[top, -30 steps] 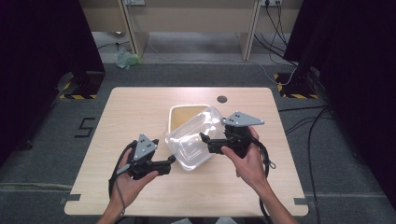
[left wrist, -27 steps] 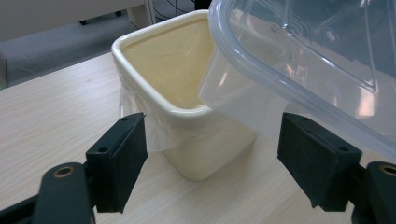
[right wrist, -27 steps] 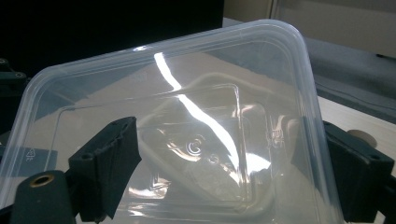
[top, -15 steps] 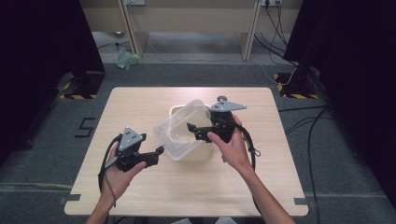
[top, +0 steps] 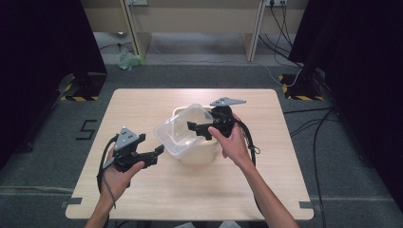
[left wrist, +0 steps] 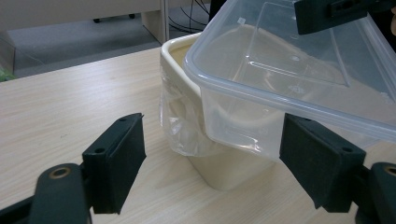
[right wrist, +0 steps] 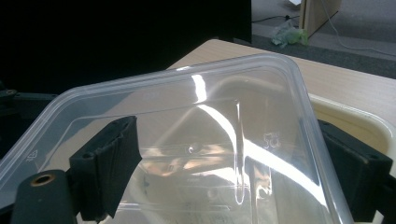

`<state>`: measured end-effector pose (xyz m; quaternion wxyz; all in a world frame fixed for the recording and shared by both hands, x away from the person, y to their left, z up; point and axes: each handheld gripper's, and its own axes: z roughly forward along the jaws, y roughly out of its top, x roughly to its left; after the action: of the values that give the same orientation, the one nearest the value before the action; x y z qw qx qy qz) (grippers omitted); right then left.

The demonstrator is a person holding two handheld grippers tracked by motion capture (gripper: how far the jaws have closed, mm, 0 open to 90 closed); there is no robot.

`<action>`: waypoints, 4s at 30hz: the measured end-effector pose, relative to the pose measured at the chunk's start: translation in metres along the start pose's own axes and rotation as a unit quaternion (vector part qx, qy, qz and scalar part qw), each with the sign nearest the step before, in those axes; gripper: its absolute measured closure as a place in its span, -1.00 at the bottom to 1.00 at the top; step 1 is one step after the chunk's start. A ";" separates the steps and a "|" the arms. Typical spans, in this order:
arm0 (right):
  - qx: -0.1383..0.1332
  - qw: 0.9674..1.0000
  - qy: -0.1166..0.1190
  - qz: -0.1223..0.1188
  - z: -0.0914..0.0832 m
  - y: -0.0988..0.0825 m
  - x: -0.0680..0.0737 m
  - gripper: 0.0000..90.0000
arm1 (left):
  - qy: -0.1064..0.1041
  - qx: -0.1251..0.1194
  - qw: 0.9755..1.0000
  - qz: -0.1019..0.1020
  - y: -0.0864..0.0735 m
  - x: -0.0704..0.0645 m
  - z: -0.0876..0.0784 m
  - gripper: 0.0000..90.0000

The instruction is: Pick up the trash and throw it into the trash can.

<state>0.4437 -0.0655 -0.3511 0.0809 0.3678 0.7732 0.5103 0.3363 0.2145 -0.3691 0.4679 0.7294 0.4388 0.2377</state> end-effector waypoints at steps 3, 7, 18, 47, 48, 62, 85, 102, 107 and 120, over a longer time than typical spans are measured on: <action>0.003 1.000 0.002 0.001 0.000 0.001 -0.001 -0.65 | -0.001 0.000 1.000 -0.002 0.000 0.000 0.000 -0.52; 0.005 1.000 0.001 -0.002 -0.001 0.005 -0.002 -0.60 | -0.002 -0.001 1.000 -0.004 -0.001 0.000 0.002 -0.52; 0.025 1.000 -0.002 0.000 0.002 0.010 -0.006 -0.66 | -0.005 -0.004 1.000 -0.001 0.002 -0.003 0.001 -0.53; 0.053 0.999 0.002 -0.008 -0.011 0.018 -0.018 -0.44 | -0.012 0.004 1.000 0.003 -0.005 -0.009 0.011 -0.53; 0.056 0.998 0.003 -0.009 -0.009 0.017 -0.017 -0.44 | -0.012 0.005 1.000 0.004 -0.004 -0.009 0.012 -0.53; 0.020 0.999 -0.019 0.017 -0.026 0.009 -0.034 -0.45 | -0.002 -0.004 1.000 -0.003 0.003 -0.001 0.015 -0.53; 0.053 0.994 -0.086 -0.048 -0.026 -0.026 -0.019 -0.38 | 0.006 0.002 0.999 -0.046 0.017 0.015 0.055 -0.49; 0.034 0.996 -0.065 -0.044 -0.034 -0.021 -0.016 -0.40 | -0.009 -0.001 1.000 -0.028 0.019 0.003 0.047 -0.52; 0.037 0.996 -0.072 -0.039 -0.037 -0.026 -0.021 -0.41 | -0.012 0.002 0.999 -0.032 0.014 0.005 0.046 -0.52; 0.018 0.996 -0.079 -0.024 -0.067 -0.054 -0.037 -0.46 | -0.033 0.015 0.999 -0.026 -0.009 -0.002 0.036 -0.53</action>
<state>0.4097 -0.1498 -0.3751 0.1474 0.3898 0.7822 0.4632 0.3585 0.1975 -0.3933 0.4768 0.7327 0.4450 0.1944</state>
